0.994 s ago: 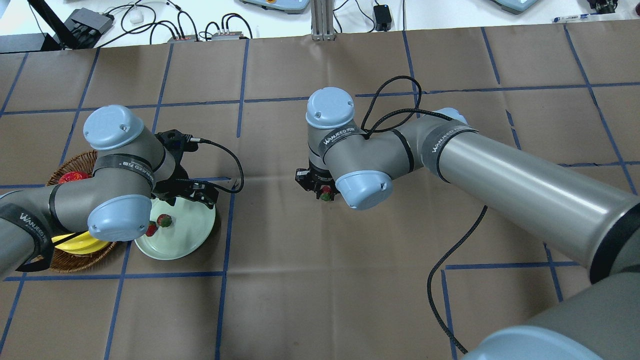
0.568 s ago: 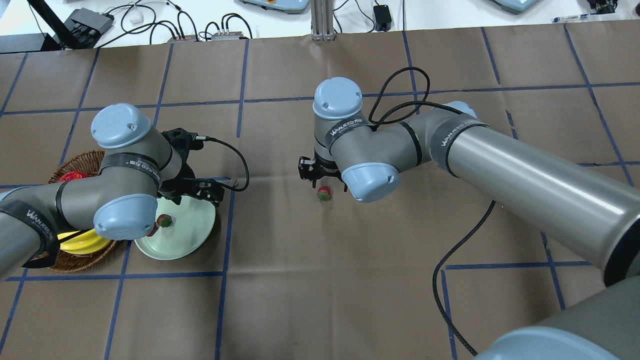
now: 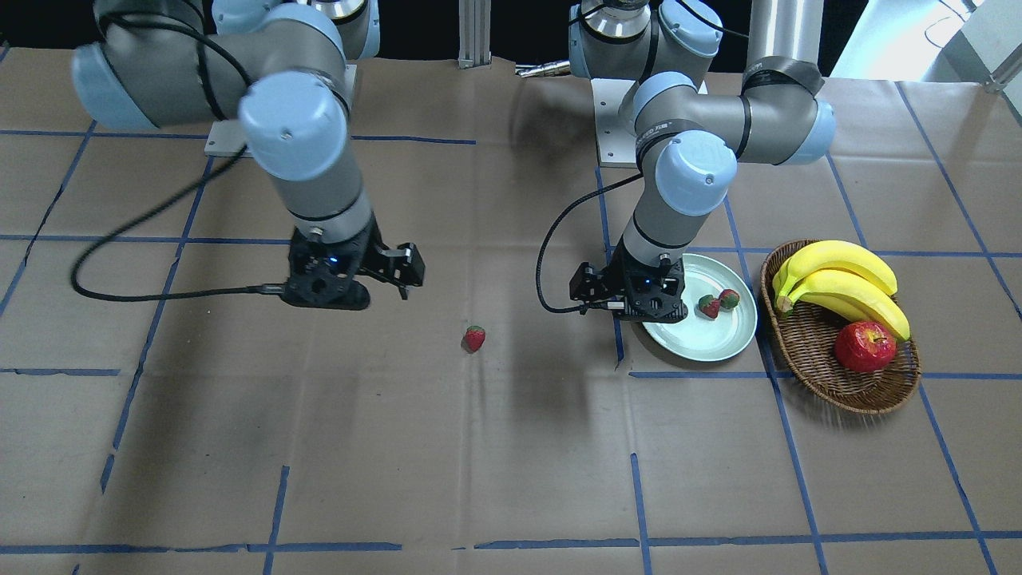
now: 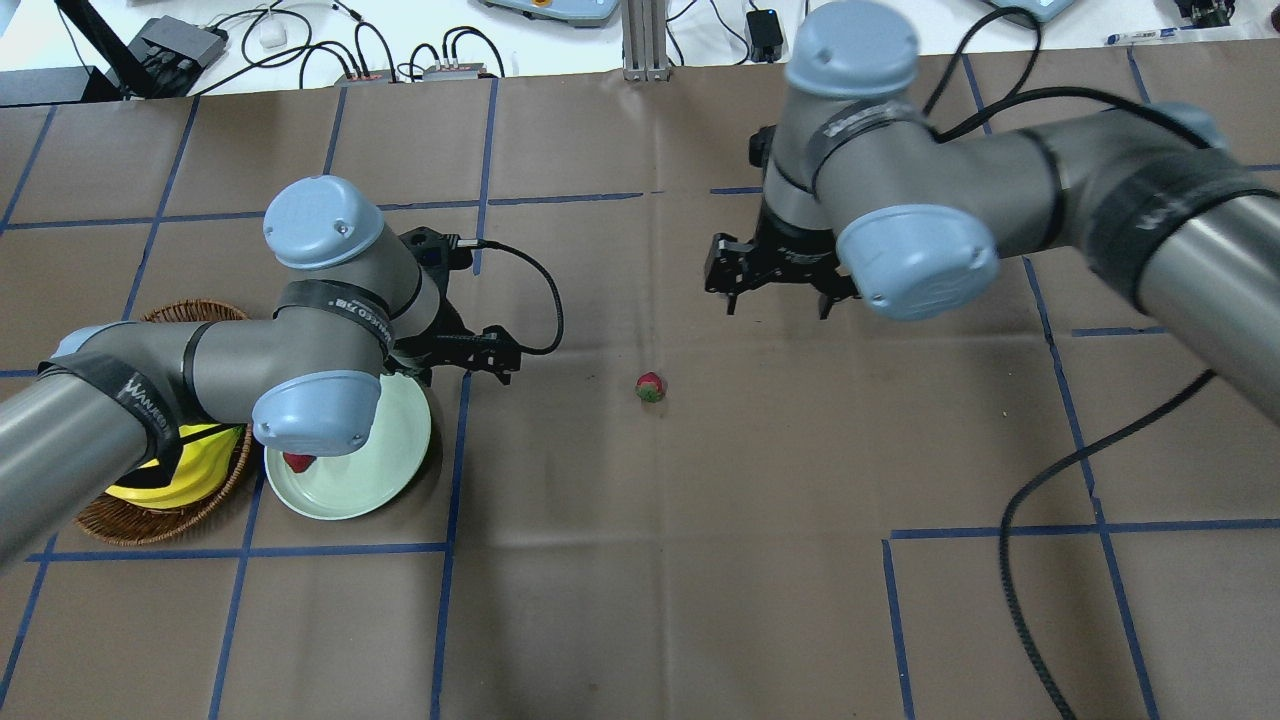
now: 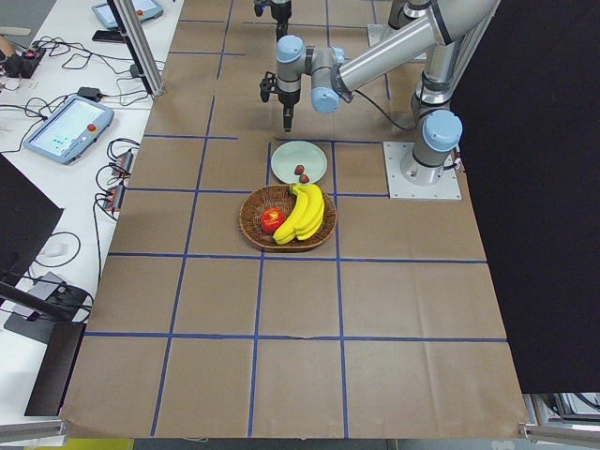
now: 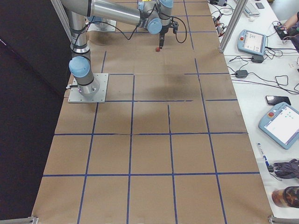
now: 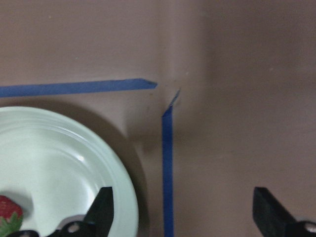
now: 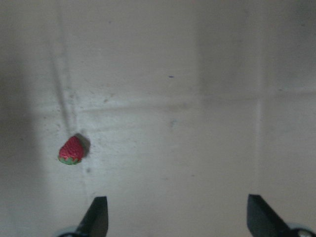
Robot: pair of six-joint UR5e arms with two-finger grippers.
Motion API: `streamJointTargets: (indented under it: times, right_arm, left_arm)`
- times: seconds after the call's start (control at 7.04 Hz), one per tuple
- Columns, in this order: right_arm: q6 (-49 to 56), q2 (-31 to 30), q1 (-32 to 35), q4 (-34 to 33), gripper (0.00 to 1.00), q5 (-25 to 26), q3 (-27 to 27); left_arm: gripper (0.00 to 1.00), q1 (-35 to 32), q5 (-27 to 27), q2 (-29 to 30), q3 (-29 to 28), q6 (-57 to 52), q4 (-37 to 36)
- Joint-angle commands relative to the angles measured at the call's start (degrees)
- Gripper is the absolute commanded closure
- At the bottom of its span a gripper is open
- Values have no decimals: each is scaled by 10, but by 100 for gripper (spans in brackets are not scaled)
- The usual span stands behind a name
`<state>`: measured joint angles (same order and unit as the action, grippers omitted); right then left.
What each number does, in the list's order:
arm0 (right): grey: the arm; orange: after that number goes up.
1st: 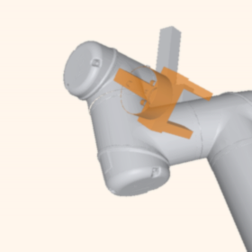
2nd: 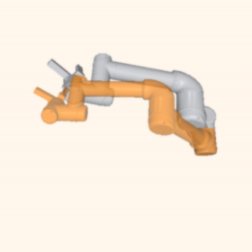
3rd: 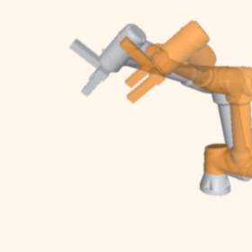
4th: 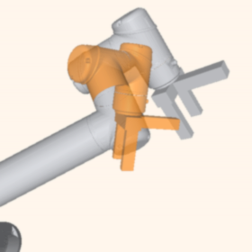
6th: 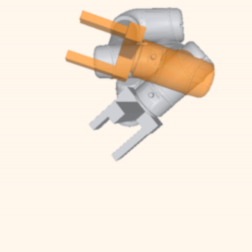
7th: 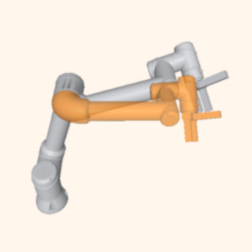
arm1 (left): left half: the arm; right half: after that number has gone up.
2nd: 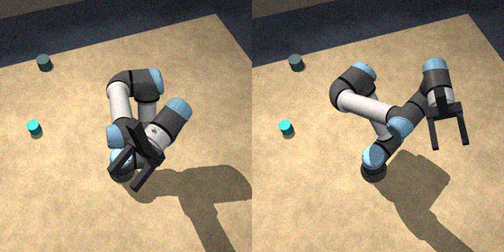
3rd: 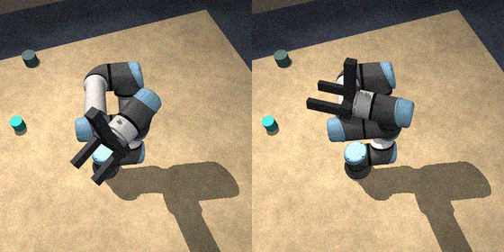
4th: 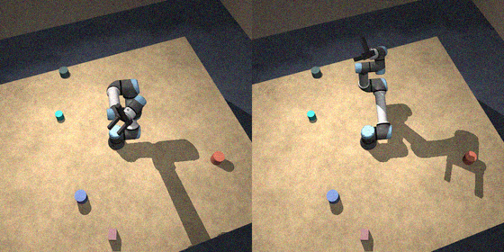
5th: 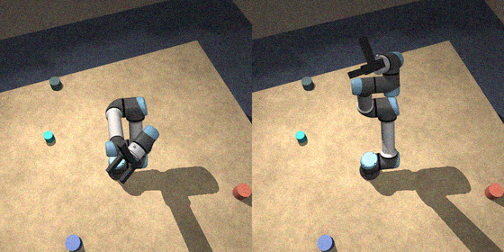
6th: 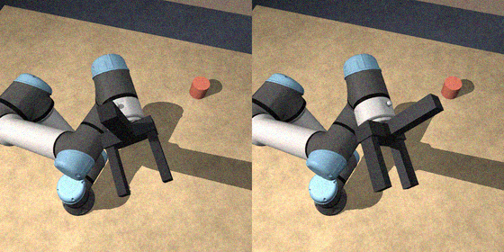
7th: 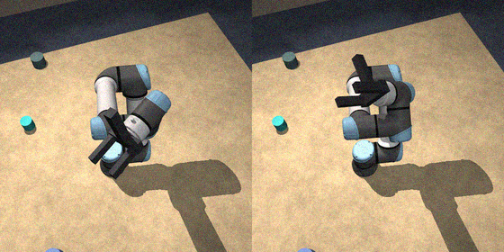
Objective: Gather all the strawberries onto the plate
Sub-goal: 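Release the strawberry at the center with the right while the left reaches toward it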
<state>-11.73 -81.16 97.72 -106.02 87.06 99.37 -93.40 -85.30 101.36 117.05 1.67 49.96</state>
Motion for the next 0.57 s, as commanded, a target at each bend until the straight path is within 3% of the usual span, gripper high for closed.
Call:
streamJointTargets:
  times: [0.0, 0.28, 0.43]
  right_arm:
    - [100, -83, -87, 100, 0, 14, 0]
    - [109, -129, -97, 137, 0, 23, -14]
    - [109, -123, -95, 149, 0, 21, -38]
  left_arm:
    - [1, -78, 62, 54, -47, 80, -5]
    - [1, -147, 65, 131, -122, 160, -9]
    - [3, -156, 60, 165, -145, 163, -16]
